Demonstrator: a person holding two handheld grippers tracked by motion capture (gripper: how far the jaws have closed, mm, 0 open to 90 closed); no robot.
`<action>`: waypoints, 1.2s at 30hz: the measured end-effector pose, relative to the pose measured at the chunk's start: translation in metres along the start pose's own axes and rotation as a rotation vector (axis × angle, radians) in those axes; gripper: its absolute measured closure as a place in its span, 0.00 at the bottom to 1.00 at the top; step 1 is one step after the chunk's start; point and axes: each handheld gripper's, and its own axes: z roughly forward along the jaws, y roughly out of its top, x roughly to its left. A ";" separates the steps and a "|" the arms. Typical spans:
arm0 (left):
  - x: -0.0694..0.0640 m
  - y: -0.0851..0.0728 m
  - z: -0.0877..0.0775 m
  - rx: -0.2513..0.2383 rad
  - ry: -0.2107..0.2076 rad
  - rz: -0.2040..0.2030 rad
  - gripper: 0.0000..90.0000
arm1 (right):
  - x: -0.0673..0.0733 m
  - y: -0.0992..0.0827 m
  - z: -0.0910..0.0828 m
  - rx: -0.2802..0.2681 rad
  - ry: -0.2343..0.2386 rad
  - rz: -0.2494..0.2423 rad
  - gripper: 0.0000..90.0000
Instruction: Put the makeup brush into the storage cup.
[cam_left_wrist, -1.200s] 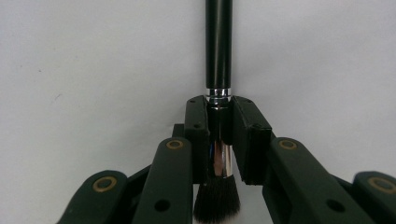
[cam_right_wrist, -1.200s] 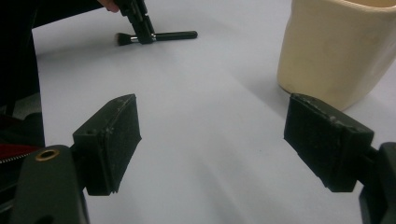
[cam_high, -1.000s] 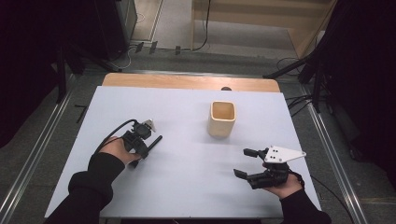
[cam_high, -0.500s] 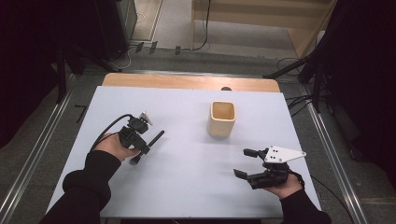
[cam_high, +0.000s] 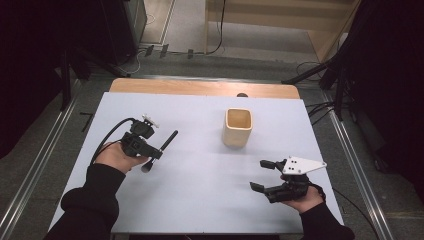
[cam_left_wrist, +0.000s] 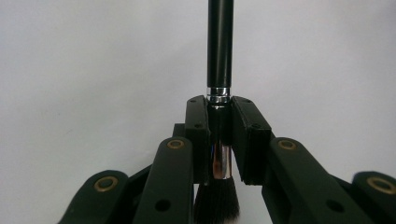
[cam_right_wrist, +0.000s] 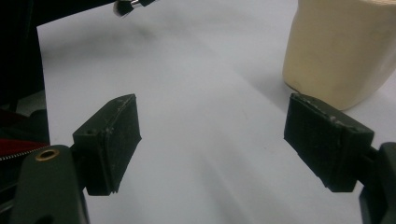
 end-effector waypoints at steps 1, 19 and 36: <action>0.000 0.000 0.000 0.000 0.000 0.000 0.87 | 0.000 0.000 0.000 0.000 0.000 0.001 0.21; -0.001 -0.026 -0.004 -0.150 -0.066 0.041 0.87 | -0.002 0.000 0.000 -0.001 -0.003 0.005 0.21; -0.017 -0.043 -0.014 -0.206 -0.154 0.140 0.87 | 0.000 0.003 -0.003 -0.024 0.008 -0.004 0.21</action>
